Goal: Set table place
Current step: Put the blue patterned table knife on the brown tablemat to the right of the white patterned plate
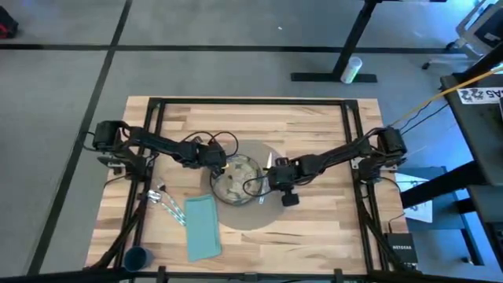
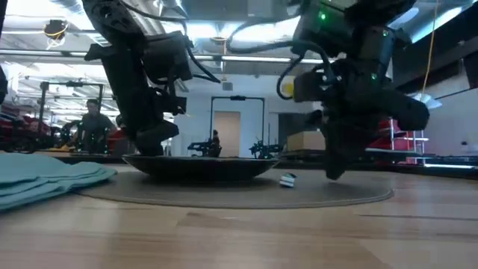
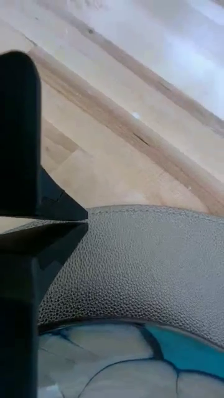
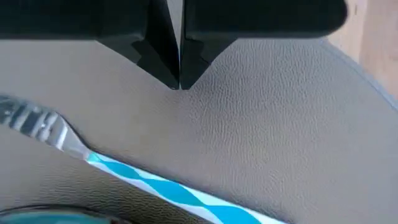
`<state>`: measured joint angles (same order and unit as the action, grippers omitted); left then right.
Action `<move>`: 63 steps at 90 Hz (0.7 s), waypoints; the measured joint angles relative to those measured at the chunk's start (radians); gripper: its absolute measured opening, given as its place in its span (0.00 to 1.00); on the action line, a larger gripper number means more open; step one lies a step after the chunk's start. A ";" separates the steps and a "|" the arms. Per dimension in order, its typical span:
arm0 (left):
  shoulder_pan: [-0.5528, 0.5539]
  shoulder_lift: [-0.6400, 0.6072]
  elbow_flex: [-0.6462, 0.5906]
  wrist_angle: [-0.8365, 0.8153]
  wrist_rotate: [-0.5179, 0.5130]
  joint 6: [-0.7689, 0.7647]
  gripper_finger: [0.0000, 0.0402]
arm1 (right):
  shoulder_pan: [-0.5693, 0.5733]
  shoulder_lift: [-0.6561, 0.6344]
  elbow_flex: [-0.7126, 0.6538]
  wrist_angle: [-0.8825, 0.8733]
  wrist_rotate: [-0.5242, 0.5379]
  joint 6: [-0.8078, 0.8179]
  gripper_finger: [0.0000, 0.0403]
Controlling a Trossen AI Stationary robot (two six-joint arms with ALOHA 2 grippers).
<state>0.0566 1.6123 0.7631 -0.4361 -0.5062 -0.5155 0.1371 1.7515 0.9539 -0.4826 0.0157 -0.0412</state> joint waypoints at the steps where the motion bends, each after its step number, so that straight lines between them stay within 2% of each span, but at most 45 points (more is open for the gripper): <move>1: 0.000 0.000 0.000 0.000 0.001 0.000 0.00 | 0.000 0.001 0.000 -0.004 0.000 0.003 0.00; 42: 0.000 0.000 0.000 -0.003 0.004 0.000 0.00 | 0.000 -0.001 0.003 -0.152 0.090 0.074 0.00; 63: 0.000 0.000 0.001 -0.018 0.004 0.000 0.00 | 0.000 -0.044 -0.002 -0.226 0.153 0.091 0.00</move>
<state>0.0563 1.6119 0.7639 -0.4542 -0.5022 -0.5156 0.1368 1.7079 0.9516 -0.7082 0.1685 0.0502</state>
